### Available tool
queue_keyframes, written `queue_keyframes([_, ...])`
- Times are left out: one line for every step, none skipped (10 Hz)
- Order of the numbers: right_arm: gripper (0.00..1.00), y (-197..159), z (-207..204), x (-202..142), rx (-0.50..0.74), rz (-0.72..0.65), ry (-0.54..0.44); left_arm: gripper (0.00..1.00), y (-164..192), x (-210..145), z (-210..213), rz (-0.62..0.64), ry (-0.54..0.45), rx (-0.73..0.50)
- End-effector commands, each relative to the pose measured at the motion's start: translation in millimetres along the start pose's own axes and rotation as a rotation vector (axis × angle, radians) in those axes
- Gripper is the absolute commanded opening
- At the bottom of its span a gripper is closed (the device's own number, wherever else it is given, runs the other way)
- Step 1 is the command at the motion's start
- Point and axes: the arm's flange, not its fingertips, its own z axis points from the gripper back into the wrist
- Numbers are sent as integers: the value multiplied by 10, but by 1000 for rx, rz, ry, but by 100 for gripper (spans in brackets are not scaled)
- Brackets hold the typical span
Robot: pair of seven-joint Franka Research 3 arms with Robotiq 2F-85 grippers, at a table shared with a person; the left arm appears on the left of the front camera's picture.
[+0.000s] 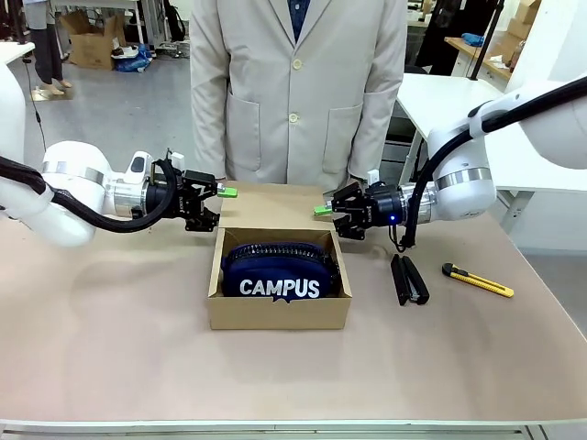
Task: Pack the item into the box.
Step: Close the Mailer Box.
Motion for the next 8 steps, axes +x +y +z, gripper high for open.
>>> queue_keyframes([40, 7, -34, -5, 21, 37, -34, 75, -19, 26, -13, -20, 38, 6])
queue_keyframes([40, 7, -30, -6, 22, 37, -33, 56, -21, 25, -18, -23, 31, 16])
queue_keyframes([40, 8, -29, -5, 20, 37, -33, 56, -17, 27, -20, -24, 29, 28])
queue_keyframes([40, 8, -29, -5, 20, 38, -33, 56, -17, 27, -29, -20, 38, 24])
queue_keyframes([40, 7, -29, -7, 23, 40, -34, 56, -19, 29, -33, -25, 44, 23])
queue_keyframes([40, 10, -28, -9, 32, 44, -37, 56, -37, 34, -32, -28, 49, 31])
queue_keyframes([40, 21, -25, -16, 39, 53, -41, 56, -79, 45, -10, -30, 47, 35])
queue_keyframes([40, 54, -2, -19, 51, 67, -46, 56, -175, 61, 30, -64, 37, 41])
